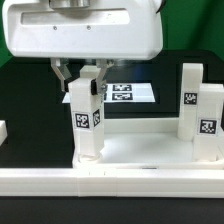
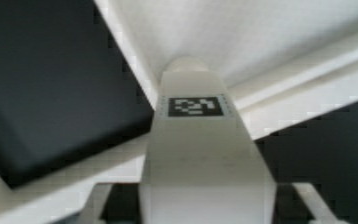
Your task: Assemble desk
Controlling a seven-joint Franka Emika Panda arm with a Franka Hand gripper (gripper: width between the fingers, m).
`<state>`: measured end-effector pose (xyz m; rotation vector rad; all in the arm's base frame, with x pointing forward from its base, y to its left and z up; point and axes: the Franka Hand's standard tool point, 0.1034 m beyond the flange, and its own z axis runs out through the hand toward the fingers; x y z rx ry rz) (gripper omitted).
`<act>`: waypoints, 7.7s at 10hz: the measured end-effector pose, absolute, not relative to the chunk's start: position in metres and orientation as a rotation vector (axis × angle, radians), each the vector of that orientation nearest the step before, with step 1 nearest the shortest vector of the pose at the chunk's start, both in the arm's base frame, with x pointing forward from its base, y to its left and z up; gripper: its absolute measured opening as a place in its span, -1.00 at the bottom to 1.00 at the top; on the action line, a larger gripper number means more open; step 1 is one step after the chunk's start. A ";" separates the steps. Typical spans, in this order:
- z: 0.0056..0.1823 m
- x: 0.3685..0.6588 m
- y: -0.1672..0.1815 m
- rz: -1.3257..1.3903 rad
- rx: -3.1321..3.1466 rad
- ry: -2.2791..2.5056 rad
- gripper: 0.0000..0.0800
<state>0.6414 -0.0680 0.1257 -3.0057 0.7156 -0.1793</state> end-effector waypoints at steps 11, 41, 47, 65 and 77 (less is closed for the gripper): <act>0.124 0.642 -0.064 -0.116 -2.282 2.010 -0.27; 0.123 0.640 -0.069 -0.171 -3.111 0.328 -0.27; 0.122 0.640 -0.067 -0.151 -2.816 1.272 -0.27; 0.118 0.638 -0.065 -0.121 -2.884 1.104 0.62; 0.121 0.640 -0.063 -0.139 -3.138 0.032 0.30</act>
Offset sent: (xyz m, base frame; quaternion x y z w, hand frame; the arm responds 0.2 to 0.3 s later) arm -0.0042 0.0075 -0.0115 -0.0174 -0.0320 0.3729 0.9271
